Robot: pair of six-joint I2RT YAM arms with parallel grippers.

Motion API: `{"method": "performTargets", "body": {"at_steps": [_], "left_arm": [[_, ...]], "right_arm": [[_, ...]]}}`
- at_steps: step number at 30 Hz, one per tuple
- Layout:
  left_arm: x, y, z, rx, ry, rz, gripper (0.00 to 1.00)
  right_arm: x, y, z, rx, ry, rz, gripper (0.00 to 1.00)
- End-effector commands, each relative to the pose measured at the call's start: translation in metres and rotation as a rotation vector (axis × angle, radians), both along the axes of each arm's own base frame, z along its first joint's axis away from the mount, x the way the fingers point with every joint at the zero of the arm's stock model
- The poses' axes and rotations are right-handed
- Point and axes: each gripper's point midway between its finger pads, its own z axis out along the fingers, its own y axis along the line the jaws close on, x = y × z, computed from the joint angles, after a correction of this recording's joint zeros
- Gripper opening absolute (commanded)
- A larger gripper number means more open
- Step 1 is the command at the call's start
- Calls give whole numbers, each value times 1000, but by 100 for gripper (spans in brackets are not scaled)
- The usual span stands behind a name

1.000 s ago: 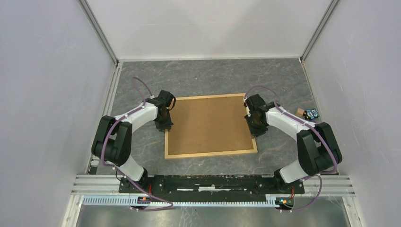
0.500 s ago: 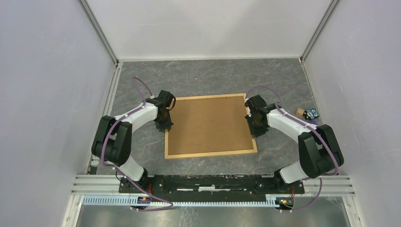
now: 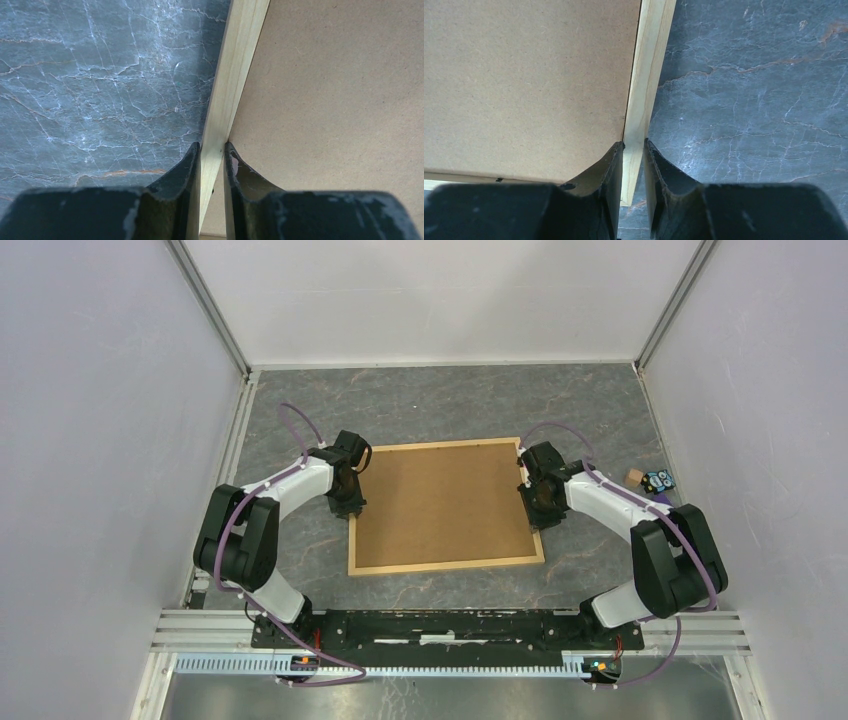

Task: Put the photo into the frame

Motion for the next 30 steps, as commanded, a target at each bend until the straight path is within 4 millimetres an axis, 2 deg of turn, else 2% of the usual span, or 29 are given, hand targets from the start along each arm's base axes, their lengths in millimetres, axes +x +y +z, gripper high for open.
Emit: {"method": "performTargets", "body": {"at_steps": [1,8,18,23,27,30], "left_arm": [[-48,16,-30,70,187,11,2],[-49,16,-31,70,191,13,2],[-49,16,-30,69,188,11,2],[-50,15,-31,68,192,9,2],[-49,15,-29,68,186,6,2],[-49,15,-29,64,184,7,2]], "right_arm": [[-10,-4,-15,-30,40,-3,28],[-9,-10,-21,-58,32,-11,28],[-23,-6,-52,-23,79,-10,28],[-20,2,-47,14,69,7,33],[-12,15,-26,83,40,26,37],[-19,18,-30,108,49,8,38]]}}
